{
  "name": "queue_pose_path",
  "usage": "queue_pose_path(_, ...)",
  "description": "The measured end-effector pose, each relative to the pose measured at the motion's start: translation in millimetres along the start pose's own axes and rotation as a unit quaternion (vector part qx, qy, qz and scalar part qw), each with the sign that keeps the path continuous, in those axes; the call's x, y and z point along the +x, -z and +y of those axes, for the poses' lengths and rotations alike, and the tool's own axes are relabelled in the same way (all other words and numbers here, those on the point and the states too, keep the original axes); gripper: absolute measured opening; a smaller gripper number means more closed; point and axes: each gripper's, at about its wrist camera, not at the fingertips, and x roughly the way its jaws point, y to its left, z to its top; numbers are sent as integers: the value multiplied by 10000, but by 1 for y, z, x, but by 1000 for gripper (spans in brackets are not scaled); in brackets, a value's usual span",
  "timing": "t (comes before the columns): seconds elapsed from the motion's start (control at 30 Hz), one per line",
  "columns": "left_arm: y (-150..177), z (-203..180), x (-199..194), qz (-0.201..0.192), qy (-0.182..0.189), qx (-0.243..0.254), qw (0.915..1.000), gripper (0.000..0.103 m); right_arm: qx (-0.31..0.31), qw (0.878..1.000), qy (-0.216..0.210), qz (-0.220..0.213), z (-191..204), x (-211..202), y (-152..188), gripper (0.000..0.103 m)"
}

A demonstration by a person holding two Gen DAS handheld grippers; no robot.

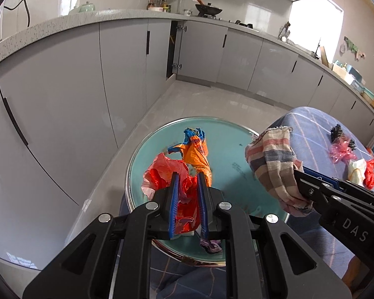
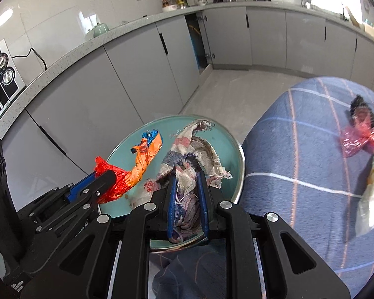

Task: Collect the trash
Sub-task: 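Open both tools to drop the red bag and checked cloth into the bucket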

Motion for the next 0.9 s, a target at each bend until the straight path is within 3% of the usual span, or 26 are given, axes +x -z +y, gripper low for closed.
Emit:
queue_pose_path(0.17,3,3,9,107,-58,12,9999,15,29,9998,-92,192,-3,15,0,19)
queue_pose_path(0.3,4,5,13,180,-107,-9,9998,15,87,9991,-255,341,-3,25,2,31)
queue_pose_path(0.4,3,5,15,199,-120,9,9997,16,127,9990,-355,236,-4,23,4,54)
queue_pose_path(0.57,1,3,16,213,-214,-4,9995,24,194,9991,-310,-216,-10,-10,6,54)
queue_pose_path(0.6,2,3,16,208,-232,2,9995,27,195,9990,-270,-299,-12,-16,5,54)
queue_pose_path(0.73,2,-4,10,59,-499,102,9987,64,327,9973,-141,-640,-20,-42,8,55)
queue_pose_path(0.77,3,-6,7,9,-574,136,9983,66,362,9968,-119,-702,-22,-47,9,58)
queue_pose_path(0.83,3,-6,3,-54,-656,111,9978,80,415,9950,-40,-905,-26,-58,12,63)
queue_pose_path(0.9,3,-7,-3,-173,-692,19,9974,82,422,9938,-23,-1032,-28,-66,15,64)
